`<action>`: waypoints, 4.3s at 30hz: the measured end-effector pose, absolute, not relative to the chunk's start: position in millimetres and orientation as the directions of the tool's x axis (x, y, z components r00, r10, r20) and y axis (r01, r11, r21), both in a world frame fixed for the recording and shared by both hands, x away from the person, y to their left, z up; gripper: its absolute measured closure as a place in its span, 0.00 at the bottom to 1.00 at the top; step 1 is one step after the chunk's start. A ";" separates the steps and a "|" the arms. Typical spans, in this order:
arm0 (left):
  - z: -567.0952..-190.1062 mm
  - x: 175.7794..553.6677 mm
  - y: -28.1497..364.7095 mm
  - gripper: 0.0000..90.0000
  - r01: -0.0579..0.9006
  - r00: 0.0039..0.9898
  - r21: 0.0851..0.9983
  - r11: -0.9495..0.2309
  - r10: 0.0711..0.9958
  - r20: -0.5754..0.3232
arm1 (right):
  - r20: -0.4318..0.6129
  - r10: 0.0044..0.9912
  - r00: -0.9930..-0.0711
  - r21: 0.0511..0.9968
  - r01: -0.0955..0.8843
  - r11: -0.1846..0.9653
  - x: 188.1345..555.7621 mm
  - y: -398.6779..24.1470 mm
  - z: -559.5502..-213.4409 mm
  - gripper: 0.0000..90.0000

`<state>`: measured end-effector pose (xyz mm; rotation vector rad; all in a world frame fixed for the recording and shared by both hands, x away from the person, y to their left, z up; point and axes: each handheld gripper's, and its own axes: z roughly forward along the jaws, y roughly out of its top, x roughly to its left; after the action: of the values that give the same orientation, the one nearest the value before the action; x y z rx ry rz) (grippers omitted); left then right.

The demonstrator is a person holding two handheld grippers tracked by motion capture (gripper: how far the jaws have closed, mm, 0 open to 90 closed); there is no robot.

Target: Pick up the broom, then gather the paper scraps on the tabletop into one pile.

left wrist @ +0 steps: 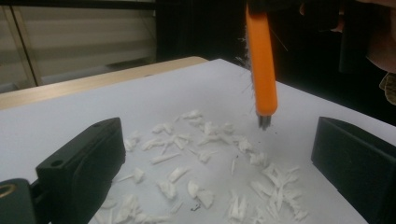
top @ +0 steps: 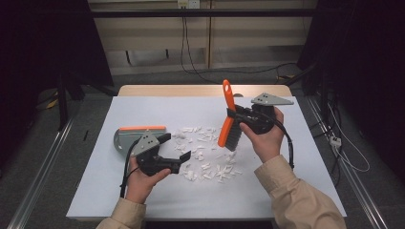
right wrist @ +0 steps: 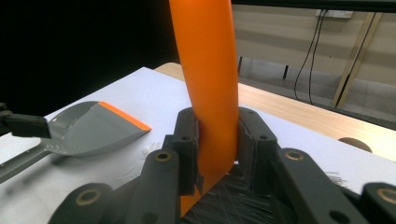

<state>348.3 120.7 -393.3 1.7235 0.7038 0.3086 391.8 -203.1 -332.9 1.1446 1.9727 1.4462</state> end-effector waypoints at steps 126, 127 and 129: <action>-398.1 349.4 207.3 0.04 0.299 0.663 0.950 -0.091 0.735 -0.138 | 0.251 0.828 -0.502 0.802 0.587 0.112 403.7 -219.6 -358.5 0.78; -398.7 348.6 209.7 0.04 0.302 0.661 0.949 -0.095 0.738 -0.137 | 0.250 0.828 -0.501 0.800 0.588 0.114 403.9 -221.2 -358.7 0.78; -400.0 346.6 213.9 0.04 0.304 0.660 0.948 -0.091 0.738 -0.142 | 0.255 0.830 -0.496 0.798 0.593 0.109 404.2 -224.0 -358.7 0.78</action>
<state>346.6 213.9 -400.0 1.6764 0.8585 0.4491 404.2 -224.0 -358.7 1.4106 2.1314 1.3322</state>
